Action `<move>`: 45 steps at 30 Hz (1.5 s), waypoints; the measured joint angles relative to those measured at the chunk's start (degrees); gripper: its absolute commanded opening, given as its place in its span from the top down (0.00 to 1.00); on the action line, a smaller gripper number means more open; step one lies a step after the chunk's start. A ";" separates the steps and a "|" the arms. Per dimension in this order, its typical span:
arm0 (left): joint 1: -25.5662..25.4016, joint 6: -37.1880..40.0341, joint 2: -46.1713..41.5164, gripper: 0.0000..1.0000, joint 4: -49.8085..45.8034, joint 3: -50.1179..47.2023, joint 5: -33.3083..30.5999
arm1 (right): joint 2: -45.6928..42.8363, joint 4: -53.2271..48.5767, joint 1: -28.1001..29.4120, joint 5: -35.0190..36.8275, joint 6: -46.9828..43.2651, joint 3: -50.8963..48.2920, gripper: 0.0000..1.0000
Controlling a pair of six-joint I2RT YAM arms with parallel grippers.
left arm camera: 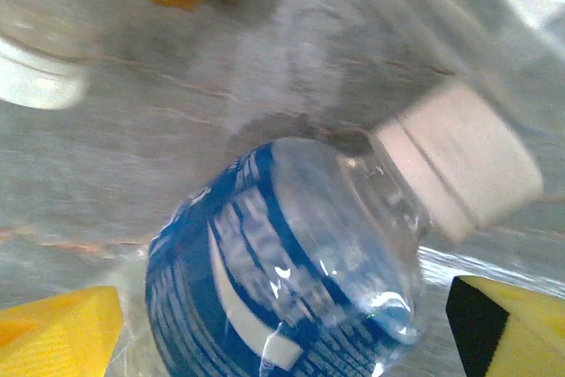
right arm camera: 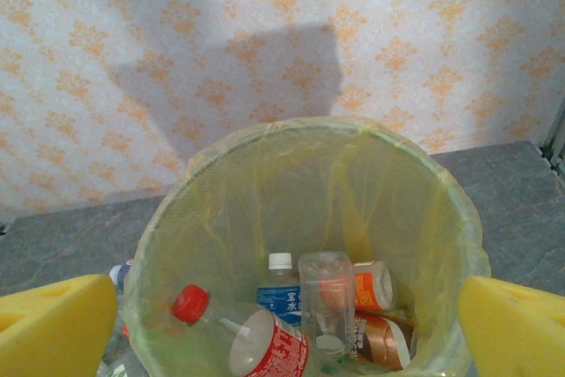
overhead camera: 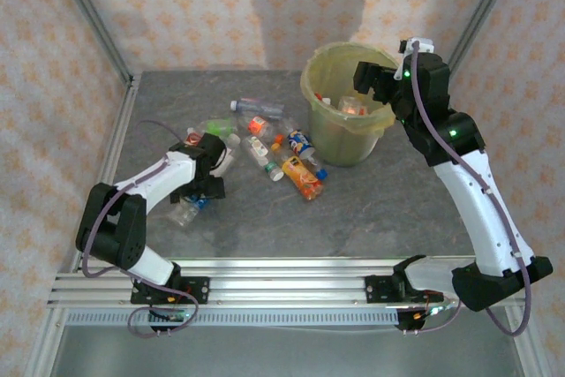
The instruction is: Put the plastic bottles in the bin
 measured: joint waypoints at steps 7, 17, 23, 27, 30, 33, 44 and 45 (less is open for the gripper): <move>-4.44 -3.80 -1.33 0.06 2.78 -0.48 6.16 | 0.00 0.96 0.00 -0.02 0.02 -0.48 0.01; -7.87 -8.41 -1.44 0.05 5.53 1.36 8.33 | -0.31 1.42 0.26 -0.02 0.02 -1.33 0.01; -7.87 -11.54 -0.26 0.04 7.56 -0.11 8.13 | -1.07 1.42 0.26 -0.02 0.02 -2.34 0.01; -7.87 -13.07 1.07 0.01 8.55 -1.29 8.04 | -1.09 1.42 0.26 -0.04 0.02 -2.43 0.01; -7.87 -14.10 1.25 0.01 9.33 -1.92 7.63 | -1.11 1.42 0.26 -0.07 0.04 -2.51 0.01; -7.87 -15.06 1.25 0.05 11.08 -3.28 7.30 | -1.11 1.40 0.26 -0.24 0.09 -2.71 0.01; -8.11 -17.64 0.07 0.33 14.23 -7.69 7.04 | -1.09 1.42 0.55 -1.16 0.96 -3.04 0.01; -8.26 -17.92 -0.81 0.34 14.14 -7.93 7.02 | -1.09 1.42 0.59 -1.18 1.09 -3.06 0.01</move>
